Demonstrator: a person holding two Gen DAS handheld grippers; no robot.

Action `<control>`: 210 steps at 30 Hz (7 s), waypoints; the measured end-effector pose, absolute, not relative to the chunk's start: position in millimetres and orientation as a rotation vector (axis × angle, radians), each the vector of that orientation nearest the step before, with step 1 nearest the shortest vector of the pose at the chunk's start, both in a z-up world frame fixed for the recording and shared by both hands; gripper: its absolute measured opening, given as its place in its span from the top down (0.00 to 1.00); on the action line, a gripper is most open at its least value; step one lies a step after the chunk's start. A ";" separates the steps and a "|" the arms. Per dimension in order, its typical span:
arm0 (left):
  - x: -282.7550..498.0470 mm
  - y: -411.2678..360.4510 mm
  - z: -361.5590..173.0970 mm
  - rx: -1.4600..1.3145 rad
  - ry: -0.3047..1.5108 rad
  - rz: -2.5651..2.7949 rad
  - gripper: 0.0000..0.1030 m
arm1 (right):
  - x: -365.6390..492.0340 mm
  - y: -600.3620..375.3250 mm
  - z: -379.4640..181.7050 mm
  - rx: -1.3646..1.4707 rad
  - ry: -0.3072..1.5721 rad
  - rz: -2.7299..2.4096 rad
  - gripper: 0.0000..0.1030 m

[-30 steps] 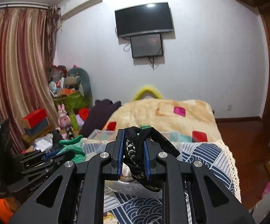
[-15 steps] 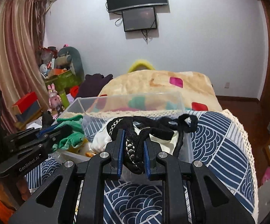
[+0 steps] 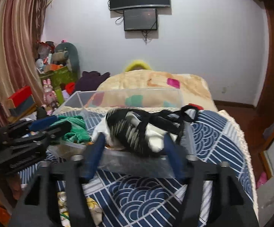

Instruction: Organize soft objects

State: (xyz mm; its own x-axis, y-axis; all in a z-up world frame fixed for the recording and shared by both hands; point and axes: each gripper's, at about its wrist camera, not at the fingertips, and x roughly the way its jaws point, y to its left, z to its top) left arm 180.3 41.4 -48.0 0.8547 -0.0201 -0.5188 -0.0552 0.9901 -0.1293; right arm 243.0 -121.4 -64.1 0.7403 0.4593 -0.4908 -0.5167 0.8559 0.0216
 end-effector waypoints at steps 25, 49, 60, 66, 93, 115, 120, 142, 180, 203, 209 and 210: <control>72.3 24.3 -36.6 -0.025 0.476 0.026 0.01 | 174.9 -124.4 -61.0 -0.163 0.436 0.623 0.14; 52.2 24.7 -126.5 -0.160 0.698 0.001 0.02 | 164.3 -110.6 -135.9 -0.199 0.680 0.677 0.15; 48.7 19.1 -132.7 -0.108 0.682 -0.007 0.61 | 159.4 -107.2 -139.8 -0.238 0.678 0.726 0.74; 48.6 21.9 -128.7 -0.124 0.687 -0.036 0.83 | 162.0 -111.7 -136.9 -0.197 0.681 0.729 0.87; 106.1 46.3 -28.1 -0.123 0.414 0.004 0.86 | 184.9 -125.1 -43.6 -0.091 0.404 0.637 0.88; 193.2 61.6 -54.7 -0.120 0.567 0.029 0.79 | 249.9 -65.5 -78.0 -0.149 0.570 0.633 0.84; 186.9 68.4 -54.6 -0.145 0.559 0.041 0.62 | 250.2 -68.2 -76.5 -0.158 0.582 0.639 0.71; 103.7 43.4 -0.6 -0.143 0.350 -0.006 0.46 | 193.2 -126.0 -22.2 -0.095 0.368 0.668 0.46; 29.9 4.1 10.5 -0.080 0.201 0.000 0.00 | 143.2 -166.0 -21.9 -0.055 0.207 0.590 0.00; 27.2 1.3 10.0 -0.075 0.190 -0.003 0.00 | 136.8 -169.1 -15.1 -0.039 0.200 0.588 0.00; 27.3 2.3 11.1 -0.083 0.195 -0.001 0.00 | 136.3 -170.1 -14.9 -0.033 0.202 0.589 0.00; 27.1 2.7 10.9 -0.084 0.194 -0.002 0.00 | 136.4 -170.2 -14.6 -0.031 0.202 0.590 0.00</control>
State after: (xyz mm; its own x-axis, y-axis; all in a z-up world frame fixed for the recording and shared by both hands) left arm 27.1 2.7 10.9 0.9812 -0.0097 -0.1927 -0.0066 0.9965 -0.0837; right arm 136.4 -170.2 -14.6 0.8116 0.5496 -0.1983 -0.5557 0.8309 0.0284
